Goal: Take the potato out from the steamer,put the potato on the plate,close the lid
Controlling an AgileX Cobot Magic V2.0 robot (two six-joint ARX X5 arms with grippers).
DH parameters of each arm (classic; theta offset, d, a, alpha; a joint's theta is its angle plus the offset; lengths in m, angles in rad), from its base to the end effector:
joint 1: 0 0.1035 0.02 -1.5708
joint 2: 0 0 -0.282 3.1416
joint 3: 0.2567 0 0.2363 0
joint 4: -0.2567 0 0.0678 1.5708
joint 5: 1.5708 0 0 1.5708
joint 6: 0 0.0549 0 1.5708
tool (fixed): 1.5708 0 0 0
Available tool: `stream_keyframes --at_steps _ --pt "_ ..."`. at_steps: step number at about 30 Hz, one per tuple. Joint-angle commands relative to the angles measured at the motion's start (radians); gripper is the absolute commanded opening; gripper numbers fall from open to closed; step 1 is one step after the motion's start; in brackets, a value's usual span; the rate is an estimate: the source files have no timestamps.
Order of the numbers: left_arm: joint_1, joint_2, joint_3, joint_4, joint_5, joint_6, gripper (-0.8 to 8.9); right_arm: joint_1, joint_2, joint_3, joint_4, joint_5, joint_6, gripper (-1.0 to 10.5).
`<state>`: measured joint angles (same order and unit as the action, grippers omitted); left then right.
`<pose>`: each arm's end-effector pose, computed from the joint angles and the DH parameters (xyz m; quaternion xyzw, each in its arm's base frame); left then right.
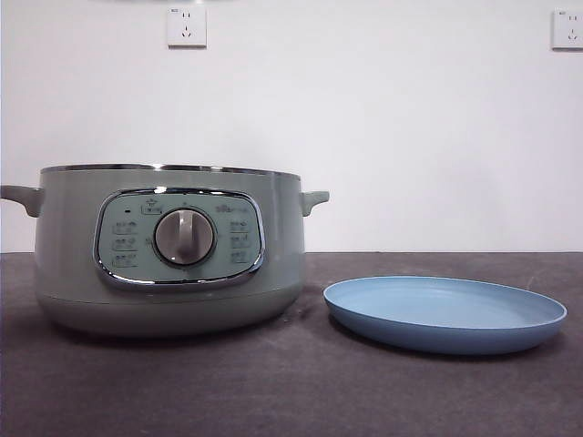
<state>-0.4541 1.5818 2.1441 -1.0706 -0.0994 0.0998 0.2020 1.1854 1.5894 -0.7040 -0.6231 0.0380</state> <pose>0.2643 -0.1229 0.4985 0.1161 0.2330 -0.1826 0.9481 0.1973 0.0731 0.4766 0.0484 0.1536 0.3936 0.9051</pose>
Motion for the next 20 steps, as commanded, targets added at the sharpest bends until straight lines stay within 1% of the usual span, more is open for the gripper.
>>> stream_keyframes --at_steps 1,4,6,9,10,12,17,20 --pt "0.010 -0.023 0.175 -0.084 -0.127 0.061 -0.08 0.047 0.038 0.005 0.021 0.024 0.023 6.3" --pt "0.011 -0.023 0.308 -0.210 -0.277 0.066 -0.08 0.125 0.092 0.016 0.027 0.100 0.024 6.3" --pt "0.012 -0.026 0.377 -0.288 -0.391 0.065 -0.08 0.195 0.148 0.041 0.026 0.159 0.020 6.3" --pt "0.012 -0.052 0.404 -0.318 -0.538 0.065 -0.08 0.285 0.243 0.102 0.008 0.241 -0.002 6.3" --pt "0.012 -0.062 0.404 -0.318 -0.568 0.065 -0.08 0.311 0.275 0.127 -0.004 0.263 -0.012 6.3" --pt "0.012 -0.082 0.404 -0.319 -0.604 0.065 -0.08 0.373 0.359 0.198 -0.043 0.316 -0.040 6.3" --pt "0.012 -0.115 0.404 -0.321 -0.605 0.065 -0.08 0.500 0.561 0.378 -0.140 0.462 -0.100 6.3" --pt "0.012 -0.123 0.404 -0.321 -0.605 0.065 -0.08 0.546 0.667 0.462 -0.167 0.520 -0.119 6.3"
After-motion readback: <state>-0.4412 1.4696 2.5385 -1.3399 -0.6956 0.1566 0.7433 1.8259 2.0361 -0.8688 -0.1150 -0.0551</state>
